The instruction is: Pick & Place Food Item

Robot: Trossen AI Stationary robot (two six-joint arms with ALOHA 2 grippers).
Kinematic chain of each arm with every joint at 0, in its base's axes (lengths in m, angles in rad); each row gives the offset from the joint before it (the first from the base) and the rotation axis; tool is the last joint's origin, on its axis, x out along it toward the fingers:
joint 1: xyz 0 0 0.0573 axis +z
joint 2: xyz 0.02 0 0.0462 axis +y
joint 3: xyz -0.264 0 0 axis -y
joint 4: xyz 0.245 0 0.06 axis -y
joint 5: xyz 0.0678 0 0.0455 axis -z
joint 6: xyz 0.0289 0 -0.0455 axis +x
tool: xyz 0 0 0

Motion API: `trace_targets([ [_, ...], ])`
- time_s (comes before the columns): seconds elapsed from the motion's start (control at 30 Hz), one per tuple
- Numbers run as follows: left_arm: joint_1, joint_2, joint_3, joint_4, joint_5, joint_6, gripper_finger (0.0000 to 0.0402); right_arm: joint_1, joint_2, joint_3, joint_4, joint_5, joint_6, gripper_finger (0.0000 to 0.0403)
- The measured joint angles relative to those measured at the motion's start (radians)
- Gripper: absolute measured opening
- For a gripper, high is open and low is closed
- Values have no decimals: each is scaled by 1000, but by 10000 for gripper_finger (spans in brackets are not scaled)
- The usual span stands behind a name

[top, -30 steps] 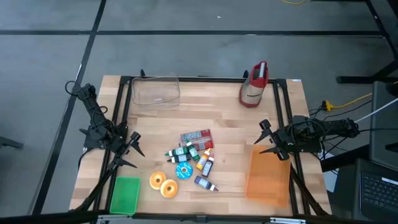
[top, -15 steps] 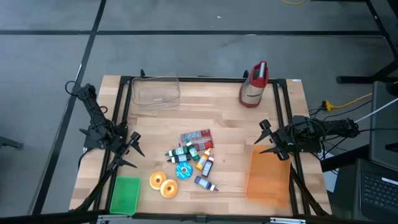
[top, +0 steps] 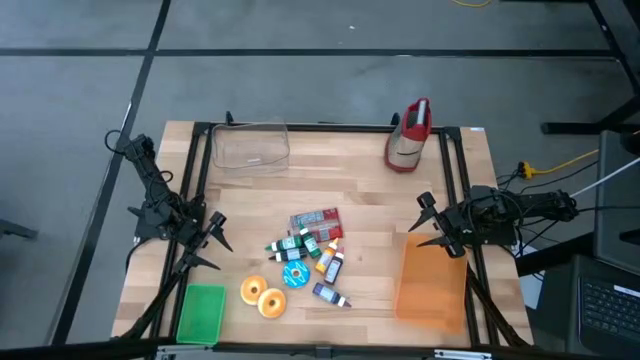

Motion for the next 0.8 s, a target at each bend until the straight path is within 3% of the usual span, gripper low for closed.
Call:
trace_targets([
  [0.47, 0, 0, 0, 0, 0, 0, 251, 0, 0, 0, 0, 0, -1, 210],
  [0.8, 0, 0, 0, 0, 0, 0, 251, 0, 0, 0, 4, 21, -109, 210],
])
